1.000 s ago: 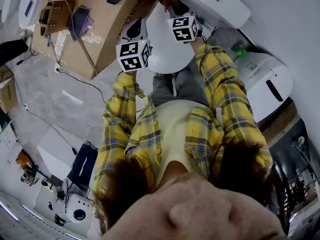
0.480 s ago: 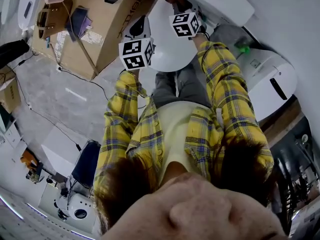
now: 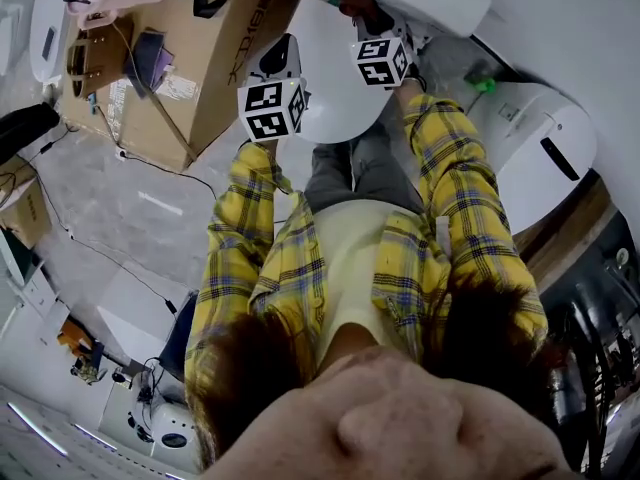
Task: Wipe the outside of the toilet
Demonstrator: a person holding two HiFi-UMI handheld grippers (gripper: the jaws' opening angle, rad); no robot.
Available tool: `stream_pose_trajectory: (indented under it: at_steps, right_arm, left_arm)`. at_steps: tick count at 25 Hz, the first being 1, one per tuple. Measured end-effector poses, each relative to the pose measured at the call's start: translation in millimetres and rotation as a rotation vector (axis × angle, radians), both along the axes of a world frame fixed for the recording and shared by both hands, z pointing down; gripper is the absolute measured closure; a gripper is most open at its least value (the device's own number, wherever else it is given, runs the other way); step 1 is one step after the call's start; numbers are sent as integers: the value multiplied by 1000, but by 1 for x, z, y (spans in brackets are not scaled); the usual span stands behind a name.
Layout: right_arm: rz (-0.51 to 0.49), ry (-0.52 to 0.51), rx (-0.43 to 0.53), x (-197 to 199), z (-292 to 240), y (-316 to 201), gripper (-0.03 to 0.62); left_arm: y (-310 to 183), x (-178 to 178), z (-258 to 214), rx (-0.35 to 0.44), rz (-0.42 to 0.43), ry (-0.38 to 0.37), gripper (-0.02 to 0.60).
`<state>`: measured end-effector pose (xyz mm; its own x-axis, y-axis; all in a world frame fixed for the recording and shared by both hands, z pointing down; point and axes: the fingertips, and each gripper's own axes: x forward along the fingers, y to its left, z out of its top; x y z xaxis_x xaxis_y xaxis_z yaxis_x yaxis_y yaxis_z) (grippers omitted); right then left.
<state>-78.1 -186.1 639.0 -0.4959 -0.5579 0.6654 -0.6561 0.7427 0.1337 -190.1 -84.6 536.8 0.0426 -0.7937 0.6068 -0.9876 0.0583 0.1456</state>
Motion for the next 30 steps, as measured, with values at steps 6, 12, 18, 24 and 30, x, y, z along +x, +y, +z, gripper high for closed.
stream_pose_trajectory:
  at_steps: [6,12,18,24,30]
  right_arm:
    - [30,6,14,28,-3,6,471]
    - [88,12,20,66,-4,13,471]
    - [148,24,23,102,-3,17,470]
    - [203,37,23,132,-2,20,471]
    - [250,56,23,163,0,23,471]
  left_arm:
    - [-3,16,2,-5,54,6,580]
    - [-9,35,1,1,107,6,580]
    - [-13,53,-1,4,155,8,580]
    - [-19,68,-1,4,190,10,579]
    - [-22,80,0,4,221,13,579]
